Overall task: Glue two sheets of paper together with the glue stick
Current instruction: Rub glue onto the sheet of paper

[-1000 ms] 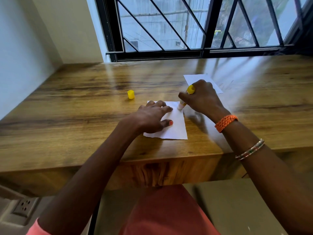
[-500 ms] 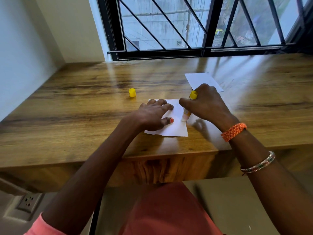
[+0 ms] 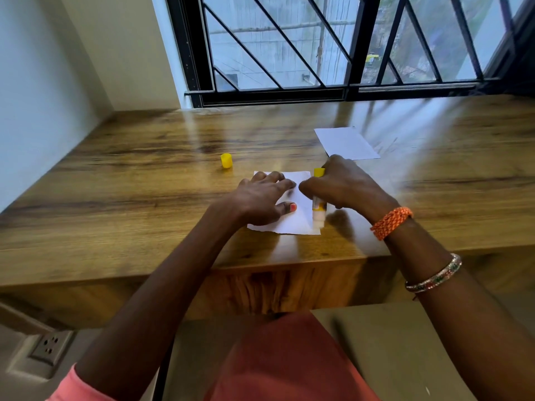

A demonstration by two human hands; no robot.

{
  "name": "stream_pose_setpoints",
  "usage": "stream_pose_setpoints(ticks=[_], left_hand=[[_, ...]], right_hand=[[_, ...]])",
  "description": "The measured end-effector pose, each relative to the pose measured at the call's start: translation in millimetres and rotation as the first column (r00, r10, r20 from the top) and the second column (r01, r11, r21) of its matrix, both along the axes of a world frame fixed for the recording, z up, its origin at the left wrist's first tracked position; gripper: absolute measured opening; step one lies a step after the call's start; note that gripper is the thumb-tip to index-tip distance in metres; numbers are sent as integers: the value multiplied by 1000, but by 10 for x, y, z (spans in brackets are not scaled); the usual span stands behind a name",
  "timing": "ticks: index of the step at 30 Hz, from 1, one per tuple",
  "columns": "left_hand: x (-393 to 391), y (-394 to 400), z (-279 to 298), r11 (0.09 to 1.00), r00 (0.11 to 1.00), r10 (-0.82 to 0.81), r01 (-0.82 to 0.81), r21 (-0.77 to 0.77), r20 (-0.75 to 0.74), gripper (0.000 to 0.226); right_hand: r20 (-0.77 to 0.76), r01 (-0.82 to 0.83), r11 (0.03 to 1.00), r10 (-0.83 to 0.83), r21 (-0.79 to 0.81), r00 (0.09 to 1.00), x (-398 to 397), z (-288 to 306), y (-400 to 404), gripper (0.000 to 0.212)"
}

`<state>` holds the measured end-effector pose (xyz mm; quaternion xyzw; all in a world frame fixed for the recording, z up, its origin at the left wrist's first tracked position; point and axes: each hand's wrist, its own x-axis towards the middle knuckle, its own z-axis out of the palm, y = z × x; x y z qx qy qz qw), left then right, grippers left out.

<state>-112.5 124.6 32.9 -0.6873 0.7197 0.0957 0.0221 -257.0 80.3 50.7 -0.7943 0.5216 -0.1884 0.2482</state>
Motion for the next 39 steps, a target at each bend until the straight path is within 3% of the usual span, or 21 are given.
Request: stream_pose_setpoints(ticks=[4,7,12,15,18,22,26,30,39], left_hand=[[-1,2,-1,1000,1000,1,-1,0,-5,56],[5,6,-7,1000,1000,15,-15,-8,8,56],[20,78,-64,976,971,203,-191,-107,125,51],[-29,144,-47,928,921,342,-300,-221,186,48],[-47,173,-3,894,888,427,-386,-228,171,50],[57,228,56,960,967,246,-234,-156,62,62],[118,284,99,998,999,8,-11,-57,-49,58],[128,242,-72,999,998,46,-46,0,-46,52],[27,208,-137,986,989,136,-130,-103,54,53]], right_hand=[[-16,-13,999,14,53,1000,39,-13,17,23],[-39,-18,978,26,209,999,37,43,21,23],[353,33,952,-145,305,924,-196,153,-115,20],[425,49,952,-181,303,887,-322,163,-200,19],[475,16,958,-155,285,866,-345,88,-214,30],[535,-49,961,-108,271,838,-331,-9,-166,19],[514,-10,971,-118,239,850,-277,-87,-168,19],[462,39,995,-80,97,883,-227,-147,-178,25],[287,63,992,-29,-111,958,-173,-129,-186,19]])
